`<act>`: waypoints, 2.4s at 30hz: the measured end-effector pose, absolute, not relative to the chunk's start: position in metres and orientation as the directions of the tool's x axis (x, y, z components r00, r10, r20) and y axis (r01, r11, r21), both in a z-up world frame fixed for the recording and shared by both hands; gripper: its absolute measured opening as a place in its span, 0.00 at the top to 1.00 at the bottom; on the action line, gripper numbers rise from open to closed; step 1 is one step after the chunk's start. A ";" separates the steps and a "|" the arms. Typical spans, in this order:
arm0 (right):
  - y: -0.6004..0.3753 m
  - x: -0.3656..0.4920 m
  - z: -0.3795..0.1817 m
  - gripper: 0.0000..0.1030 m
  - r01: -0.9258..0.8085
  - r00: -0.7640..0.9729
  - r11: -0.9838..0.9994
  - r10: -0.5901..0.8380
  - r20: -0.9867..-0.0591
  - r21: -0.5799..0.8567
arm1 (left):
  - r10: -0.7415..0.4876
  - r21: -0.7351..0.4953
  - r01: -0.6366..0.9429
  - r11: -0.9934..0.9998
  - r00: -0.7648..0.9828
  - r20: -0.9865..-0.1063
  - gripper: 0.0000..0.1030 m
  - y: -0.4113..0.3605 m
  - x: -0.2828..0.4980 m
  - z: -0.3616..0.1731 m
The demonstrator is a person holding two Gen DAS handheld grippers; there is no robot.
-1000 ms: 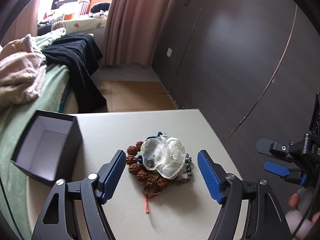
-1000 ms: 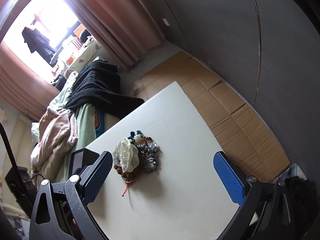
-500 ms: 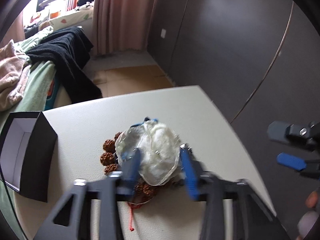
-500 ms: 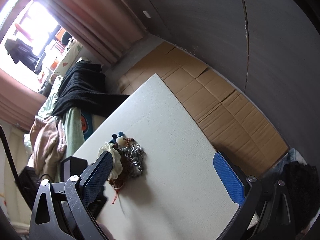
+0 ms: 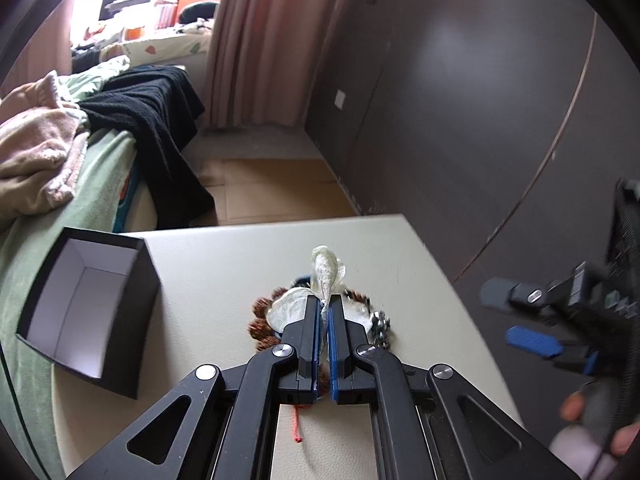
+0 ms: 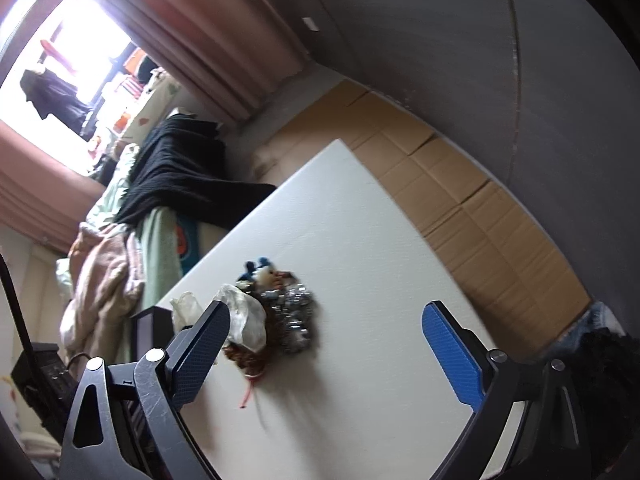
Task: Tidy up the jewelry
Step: 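Grasp the clear plastic bag with the left gripper, then drop the bag into the box with the left gripper while the right grasps dark beads, then carry the dark bead bracelet into the black box and open the right gripper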
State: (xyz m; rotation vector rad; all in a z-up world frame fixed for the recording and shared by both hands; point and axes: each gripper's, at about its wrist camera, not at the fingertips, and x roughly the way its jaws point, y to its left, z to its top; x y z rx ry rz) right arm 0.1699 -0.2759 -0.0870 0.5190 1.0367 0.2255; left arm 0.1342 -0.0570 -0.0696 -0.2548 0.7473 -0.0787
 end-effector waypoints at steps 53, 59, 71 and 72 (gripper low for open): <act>-0.153 0.172 -0.065 0.90 -0.307 0.470 0.653 0.736 -0.487 0.692 | -0.002 -0.536 -0.349 0.769 0.836 -0.548 0.24 0.117 0.080 -0.036; -0.115 0.168 -0.067 0.90 -0.351 0.402 0.578 0.804 -0.439 0.737 | 0.021 -0.552 -0.382 0.741 0.835 -0.550 0.24 0.136 0.071 -0.035; -0.022 0.171 -0.072 0.90 -0.447 0.241 0.501 0.865 -0.440 0.741 | 0.072 -0.635 -0.438 0.637 0.853 -0.516 0.24 0.178 0.046 -0.034; -0.017 0.170 -0.074 0.90 -0.446 0.224 0.487 0.873 -0.433 0.751 | 0.074 -0.635 -0.439 0.635 0.853 -0.516 0.24 0.179 0.046 -0.034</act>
